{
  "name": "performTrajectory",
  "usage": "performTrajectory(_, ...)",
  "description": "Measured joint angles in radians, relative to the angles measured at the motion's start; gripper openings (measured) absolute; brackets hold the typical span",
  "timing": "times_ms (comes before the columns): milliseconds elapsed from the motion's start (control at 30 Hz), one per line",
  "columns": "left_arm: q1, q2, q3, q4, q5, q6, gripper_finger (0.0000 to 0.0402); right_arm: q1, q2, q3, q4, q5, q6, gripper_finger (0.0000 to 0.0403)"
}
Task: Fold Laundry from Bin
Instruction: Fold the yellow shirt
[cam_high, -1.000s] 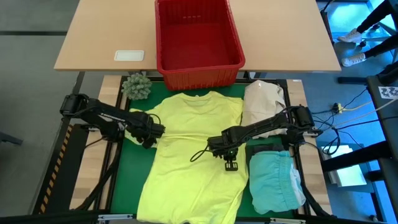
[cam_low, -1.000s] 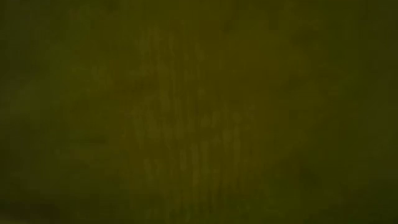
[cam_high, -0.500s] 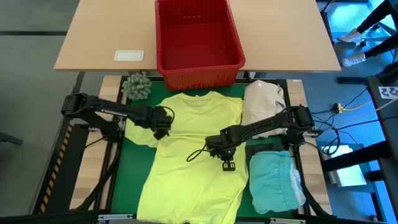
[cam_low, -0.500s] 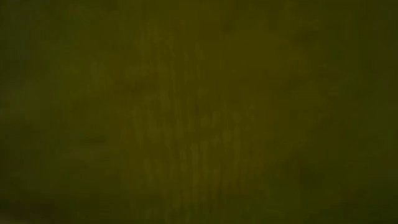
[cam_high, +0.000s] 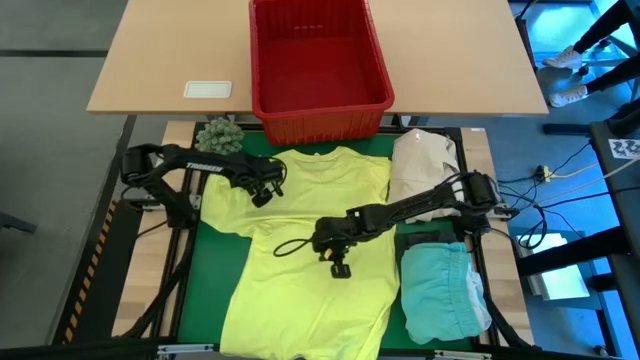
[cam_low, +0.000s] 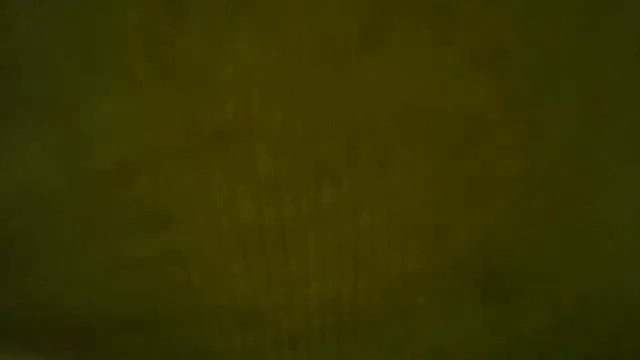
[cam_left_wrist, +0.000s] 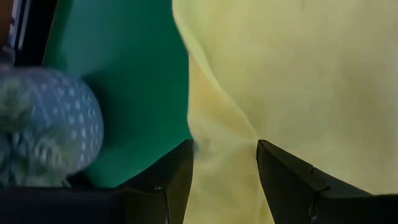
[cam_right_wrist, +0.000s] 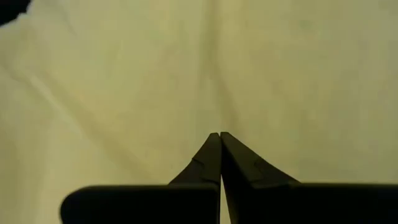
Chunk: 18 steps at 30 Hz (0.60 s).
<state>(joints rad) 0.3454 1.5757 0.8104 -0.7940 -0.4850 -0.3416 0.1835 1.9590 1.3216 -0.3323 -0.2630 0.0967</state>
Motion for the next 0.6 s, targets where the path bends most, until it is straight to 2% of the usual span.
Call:
performTrajectory(267,0.105,0.070,0.002,0.112,-0.013,0.098,0.0170,0.013,0.111,-0.001,0.041,0.001,0.009,0.0003)
performTrajectory(467,0.163,0.081,0.000,0.104,-0.136,0.086,0.0170,0.014,0.120,0.002,0.043,-0.002,0.030,0.0003)
performTrajectory(600,0.172,0.080,0.000,0.106,-0.196,0.090,0.0170,0.018,0.118,0.000,0.031,-0.083,0.072,0.0003)
